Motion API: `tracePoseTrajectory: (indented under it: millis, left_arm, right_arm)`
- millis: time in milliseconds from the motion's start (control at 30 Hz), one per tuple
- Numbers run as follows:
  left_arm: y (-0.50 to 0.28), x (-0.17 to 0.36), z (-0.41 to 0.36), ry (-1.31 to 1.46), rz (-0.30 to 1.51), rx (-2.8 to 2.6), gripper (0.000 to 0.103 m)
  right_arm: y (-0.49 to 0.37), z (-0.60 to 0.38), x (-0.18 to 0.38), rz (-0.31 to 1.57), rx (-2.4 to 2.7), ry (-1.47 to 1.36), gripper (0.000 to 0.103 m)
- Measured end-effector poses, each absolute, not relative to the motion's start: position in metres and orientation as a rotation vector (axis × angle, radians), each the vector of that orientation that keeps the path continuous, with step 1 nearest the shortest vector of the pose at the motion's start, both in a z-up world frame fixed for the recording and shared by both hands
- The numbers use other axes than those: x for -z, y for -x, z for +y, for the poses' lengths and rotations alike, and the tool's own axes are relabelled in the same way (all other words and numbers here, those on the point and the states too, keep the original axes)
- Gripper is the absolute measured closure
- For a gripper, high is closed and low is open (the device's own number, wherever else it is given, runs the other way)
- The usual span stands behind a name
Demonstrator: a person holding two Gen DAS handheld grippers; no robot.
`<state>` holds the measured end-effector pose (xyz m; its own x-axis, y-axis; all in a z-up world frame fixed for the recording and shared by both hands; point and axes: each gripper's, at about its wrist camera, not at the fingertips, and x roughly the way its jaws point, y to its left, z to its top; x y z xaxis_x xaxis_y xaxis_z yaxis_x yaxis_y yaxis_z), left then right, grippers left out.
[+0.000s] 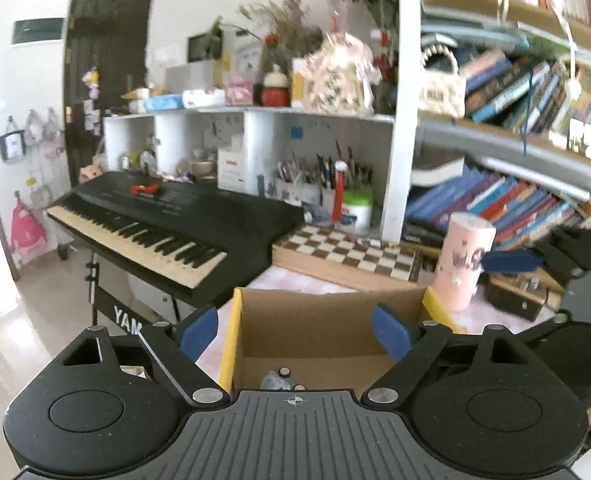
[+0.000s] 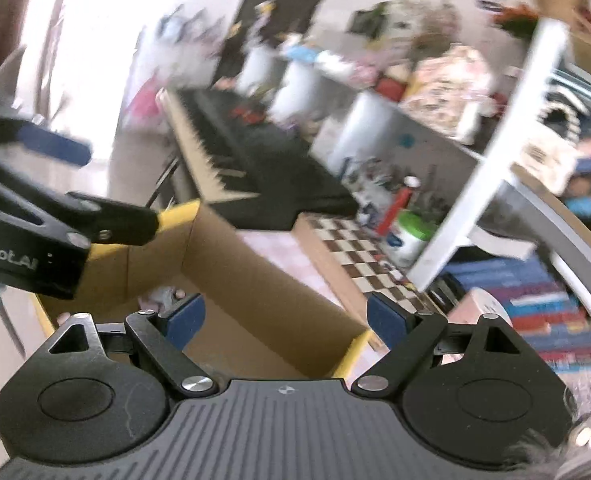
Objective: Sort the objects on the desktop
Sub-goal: 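Lift both open tools out of the yellow box, then move the left tool toward the blue block while the right tool approaches the pink plush pig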
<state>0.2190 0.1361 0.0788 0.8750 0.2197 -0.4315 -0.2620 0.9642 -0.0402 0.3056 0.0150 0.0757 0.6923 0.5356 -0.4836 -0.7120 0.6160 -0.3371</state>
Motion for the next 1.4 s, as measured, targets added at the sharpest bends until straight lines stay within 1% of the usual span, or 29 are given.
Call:
tracePoseTrajectory:
  millis: [233, 600, 733, 1067, 1400]
  left_arm:
    - [-0.179, -0.081, 0.130, 0.158, 0.404, -0.268, 0.013]
    - [-0.122, -0.059, 0.116, 0.178, 0.423, -0.264, 0.013]
    - [-0.105, -0.044, 0.107, 0.168, 0.464, -0.218, 0.010]
    - [-0.073, -0.028, 0.086, 0.139, 0.508, -0.166, 0.010]
    - [-0.048, -0.016, 0.068, 0.104, 0.577, -0.074, 0.010]
  right_arm:
    - [-0.261, -0.025, -0.088, 0.327, -0.635, 0.352, 0.015]
    - [-0.200, -0.084, -0.061, 0.360, -0.398, 0.189, 0.014]
    - [-0.173, -0.096, -0.050, 0.387, -0.346, 0.155, 0.014]
    - [-0.109, -0.105, -0.023, 0.474, -0.296, 0.118, 0.013]
    - [-0.071, -0.107, -0.010, 0.544, -0.231, 0.116, 0.013]
